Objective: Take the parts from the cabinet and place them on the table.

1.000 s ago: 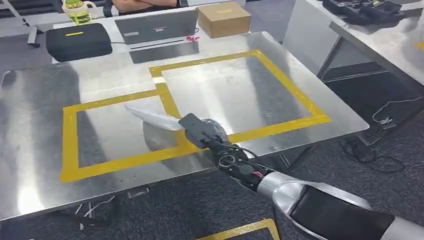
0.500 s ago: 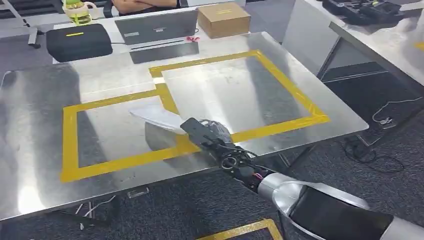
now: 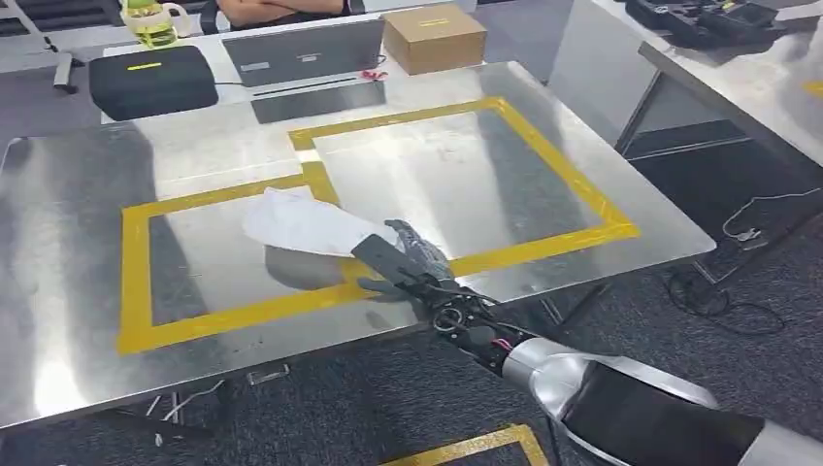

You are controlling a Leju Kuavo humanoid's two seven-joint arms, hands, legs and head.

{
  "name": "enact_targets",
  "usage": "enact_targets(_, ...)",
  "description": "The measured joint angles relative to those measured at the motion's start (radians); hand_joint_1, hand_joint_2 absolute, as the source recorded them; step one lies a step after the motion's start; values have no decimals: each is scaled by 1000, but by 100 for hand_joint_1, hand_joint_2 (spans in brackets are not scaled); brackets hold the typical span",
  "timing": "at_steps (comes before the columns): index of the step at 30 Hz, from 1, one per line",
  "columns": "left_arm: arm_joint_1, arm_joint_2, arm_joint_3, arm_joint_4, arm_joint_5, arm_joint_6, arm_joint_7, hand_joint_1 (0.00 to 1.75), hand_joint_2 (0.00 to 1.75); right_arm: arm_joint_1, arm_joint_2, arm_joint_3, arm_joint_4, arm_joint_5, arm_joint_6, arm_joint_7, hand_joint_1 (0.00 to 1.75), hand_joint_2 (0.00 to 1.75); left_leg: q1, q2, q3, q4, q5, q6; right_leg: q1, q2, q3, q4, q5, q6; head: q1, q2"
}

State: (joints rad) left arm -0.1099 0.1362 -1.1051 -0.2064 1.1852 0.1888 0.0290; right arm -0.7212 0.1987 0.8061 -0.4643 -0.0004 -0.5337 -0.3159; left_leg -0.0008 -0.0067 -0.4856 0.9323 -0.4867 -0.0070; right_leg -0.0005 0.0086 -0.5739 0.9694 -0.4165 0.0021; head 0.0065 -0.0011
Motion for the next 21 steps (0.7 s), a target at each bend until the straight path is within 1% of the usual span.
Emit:
enact_targets(7,0,-1,-1,0,1,0,3,0,0,2,3,0,0,6,0,-44,0,175,0,0,0,0,0,0,0,0,0,0,0,0,0,0)
enact_targets(13,0,-1,-1,0,3,0,4,0,0,4,8,-1,-2,17,5,-67,0,175,0,0,0,0,0,0,0,0,0,0,0,0,0,0)
enact_targets(17,0,-1,-2,0,7,2,5,0,0,5,11,-1,-11,22,61,-70,0,175,0,0,0,0,0,0,0,0,0,0,0,0,0,0)
enact_targets(21,0,-1,-1,0,13,2,10,0,0,5,14,0,-19,37,165,-57,0,175,0,0,0,0,0,0,0,0,0,0,0,0,0,0)
